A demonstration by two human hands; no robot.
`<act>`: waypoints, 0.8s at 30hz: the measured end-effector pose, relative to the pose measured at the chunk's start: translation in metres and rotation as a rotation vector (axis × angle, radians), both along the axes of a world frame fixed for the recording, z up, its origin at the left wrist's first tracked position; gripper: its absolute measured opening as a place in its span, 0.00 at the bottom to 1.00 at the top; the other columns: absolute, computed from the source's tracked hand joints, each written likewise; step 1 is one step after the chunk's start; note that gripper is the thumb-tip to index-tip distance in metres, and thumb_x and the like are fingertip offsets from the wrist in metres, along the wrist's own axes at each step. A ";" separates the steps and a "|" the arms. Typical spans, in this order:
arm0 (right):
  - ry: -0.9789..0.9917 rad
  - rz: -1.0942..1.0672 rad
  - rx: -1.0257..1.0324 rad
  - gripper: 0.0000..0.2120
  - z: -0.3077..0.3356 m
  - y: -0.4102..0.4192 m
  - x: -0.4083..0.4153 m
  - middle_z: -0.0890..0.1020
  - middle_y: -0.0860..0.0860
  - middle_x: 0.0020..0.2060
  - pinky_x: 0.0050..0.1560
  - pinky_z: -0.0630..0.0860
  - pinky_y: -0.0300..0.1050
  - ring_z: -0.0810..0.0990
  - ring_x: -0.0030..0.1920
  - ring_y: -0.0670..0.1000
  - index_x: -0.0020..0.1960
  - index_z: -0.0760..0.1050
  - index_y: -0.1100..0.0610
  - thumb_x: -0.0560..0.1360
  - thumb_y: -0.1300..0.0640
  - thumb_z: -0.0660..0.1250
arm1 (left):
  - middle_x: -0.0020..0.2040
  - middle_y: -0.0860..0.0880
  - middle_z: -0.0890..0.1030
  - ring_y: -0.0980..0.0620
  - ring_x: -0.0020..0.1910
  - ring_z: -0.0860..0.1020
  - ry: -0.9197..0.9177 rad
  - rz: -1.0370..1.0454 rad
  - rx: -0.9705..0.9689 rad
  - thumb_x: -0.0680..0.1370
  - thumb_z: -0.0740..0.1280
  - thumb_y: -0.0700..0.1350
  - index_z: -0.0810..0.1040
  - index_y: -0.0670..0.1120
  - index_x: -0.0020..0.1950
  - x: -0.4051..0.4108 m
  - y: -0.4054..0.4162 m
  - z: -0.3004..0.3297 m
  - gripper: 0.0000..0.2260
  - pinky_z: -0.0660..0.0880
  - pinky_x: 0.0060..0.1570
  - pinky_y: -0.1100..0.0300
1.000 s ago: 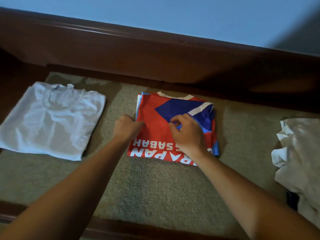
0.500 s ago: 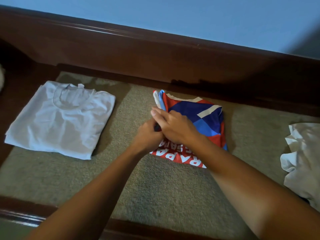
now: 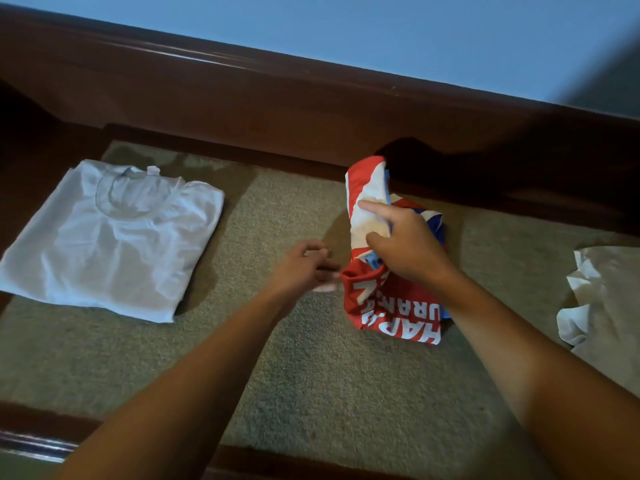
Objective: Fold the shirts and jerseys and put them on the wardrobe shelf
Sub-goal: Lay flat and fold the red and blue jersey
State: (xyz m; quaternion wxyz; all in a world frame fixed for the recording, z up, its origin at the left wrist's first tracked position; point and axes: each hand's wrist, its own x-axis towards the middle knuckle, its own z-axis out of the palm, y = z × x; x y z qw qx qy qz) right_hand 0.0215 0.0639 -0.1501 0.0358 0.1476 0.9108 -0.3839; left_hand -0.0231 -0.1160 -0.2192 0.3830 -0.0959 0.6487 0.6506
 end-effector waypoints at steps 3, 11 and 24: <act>0.080 -0.022 -0.092 0.28 0.023 0.010 0.004 0.78 0.51 0.68 0.64 0.77 0.45 0.79 0.63 0.46 0.72 0.75 0.50 0.74 0.64 0.66 | 0.49 0.43 0.85 0.53 0.39 0.85 0.021 -0.016 0.100 0.85 0.60 0.43 0.71 0.45 0.62 0.013 0.022 0.007 0.07 0.79 0.37 0.62; 0.365 -0.143 -0.742 0.24 0.091 0.048 0.020 0.82 0.54 0.64 0.60 0.80 0.46 0.82 0.61 0.52 0.67 0.78 0.57 0.74 0.73 0.67 | 0.64 0.45 0.80 0.48 0.59 0.79 -0.138 0.059 0.655 0.78 0.70 0.45 0.68 0.52 0.70 0.014 0.043 0.005 0.22 0.73 0.62 0.50; -0.209 -0.250 -0.224 0.33 -0.052 0.102 0.074 0.70 0.51 0.74 0.66 0.70 0.42 0.72 0.71 0.51 0.77 0.68 0.53 0.75 0.62 0.75 | 0.72 0.45 0.69 0.45 0.68 0.73 0.724 -0.519 -0.593 0.73 0.76 0.53 0.70 0.59 0.75 -0.002 0.012 -0.008 0.31 0.70 0.69 0.49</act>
